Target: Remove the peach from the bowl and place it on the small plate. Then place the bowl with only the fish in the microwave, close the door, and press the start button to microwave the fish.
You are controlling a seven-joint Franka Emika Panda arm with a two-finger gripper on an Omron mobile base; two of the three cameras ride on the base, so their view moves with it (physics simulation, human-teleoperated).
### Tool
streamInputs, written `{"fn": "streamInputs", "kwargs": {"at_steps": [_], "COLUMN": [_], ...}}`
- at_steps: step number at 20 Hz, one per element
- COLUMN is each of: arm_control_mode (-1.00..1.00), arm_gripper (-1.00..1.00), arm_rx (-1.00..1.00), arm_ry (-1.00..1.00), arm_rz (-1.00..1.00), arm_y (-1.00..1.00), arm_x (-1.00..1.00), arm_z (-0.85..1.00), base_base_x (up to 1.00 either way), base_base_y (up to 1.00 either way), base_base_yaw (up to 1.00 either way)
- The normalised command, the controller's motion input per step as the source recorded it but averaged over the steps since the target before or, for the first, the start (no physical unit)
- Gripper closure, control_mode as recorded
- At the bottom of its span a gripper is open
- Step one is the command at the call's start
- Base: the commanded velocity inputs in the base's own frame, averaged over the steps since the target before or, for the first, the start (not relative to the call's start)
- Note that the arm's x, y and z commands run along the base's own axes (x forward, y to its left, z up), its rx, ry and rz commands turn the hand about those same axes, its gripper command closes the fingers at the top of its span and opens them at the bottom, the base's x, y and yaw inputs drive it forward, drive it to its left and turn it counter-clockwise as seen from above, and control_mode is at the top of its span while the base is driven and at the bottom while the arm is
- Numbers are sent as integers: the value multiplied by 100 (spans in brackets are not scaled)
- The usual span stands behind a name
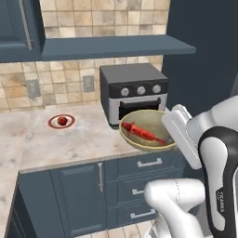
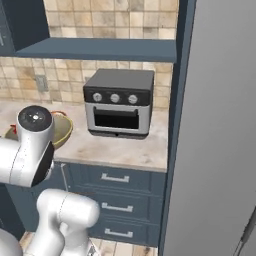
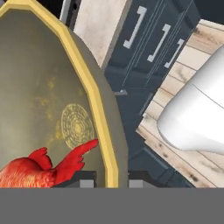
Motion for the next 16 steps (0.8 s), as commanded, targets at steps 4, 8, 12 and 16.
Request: {"fn": "streamInputs", "kwargs": {"at_steps": [4, 8, 12, 16], "arm_control_mode": [100, 100, 100, 100], "arm_gripper": [100, 100, 100, 100], "arm_rx": [0, 0, 0, 0], "arm_ry": [0, 0, 0, 0], "arm_rz": [0, 0, 0, 0], "arm_y": [0, 0, 0, 0], "arm_x": [0, 0, 0, 0], "arm_z": [0, 0, 0, 0], "base_base_x": [-100, -100, -64, -24], "base_base_y": [-1, 0, -5, -8], "base_base_yaw": [-13, -19, -49, -75]}}
